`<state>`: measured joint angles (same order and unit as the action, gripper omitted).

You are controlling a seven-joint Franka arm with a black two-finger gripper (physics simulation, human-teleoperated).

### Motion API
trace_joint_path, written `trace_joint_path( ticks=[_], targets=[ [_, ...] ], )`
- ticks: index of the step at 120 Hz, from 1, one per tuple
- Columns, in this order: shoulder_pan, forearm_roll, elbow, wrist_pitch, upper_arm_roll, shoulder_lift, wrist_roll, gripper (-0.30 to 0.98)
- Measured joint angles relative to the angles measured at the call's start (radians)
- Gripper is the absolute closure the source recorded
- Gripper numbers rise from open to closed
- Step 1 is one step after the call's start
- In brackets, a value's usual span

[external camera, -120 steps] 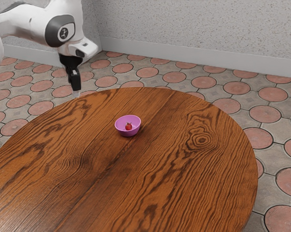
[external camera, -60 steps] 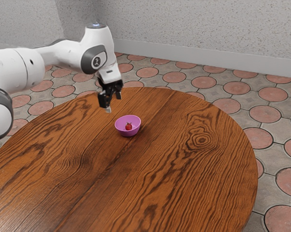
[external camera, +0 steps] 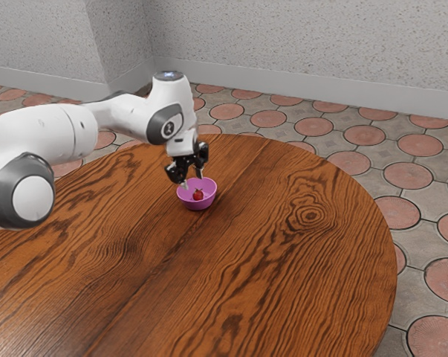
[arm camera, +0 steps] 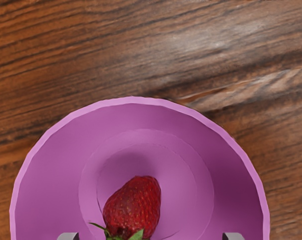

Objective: Take strawberry from the bowl

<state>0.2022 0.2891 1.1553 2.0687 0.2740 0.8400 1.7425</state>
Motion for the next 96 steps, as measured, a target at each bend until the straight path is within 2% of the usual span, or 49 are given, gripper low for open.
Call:
trace_joint_path(
  ticks=[12, 28, 67, 96],
  targets=[
    [0.000, 0.064, -0.005, 0.007, 0.020, 0.022, 0.037, 0.35],
    [0.003, 0.098, -0.015, 0.017, 0.026, 0.048, 0.078, 0.36],
    [0.005, 0.115, -0.029, 0.043, 0.026, 0.083, 0.147, 0.47],
    [0.006, 0.116, -0.029, 0.058, 0.027, 0.103, 0.180, 0.47]
  ],
)
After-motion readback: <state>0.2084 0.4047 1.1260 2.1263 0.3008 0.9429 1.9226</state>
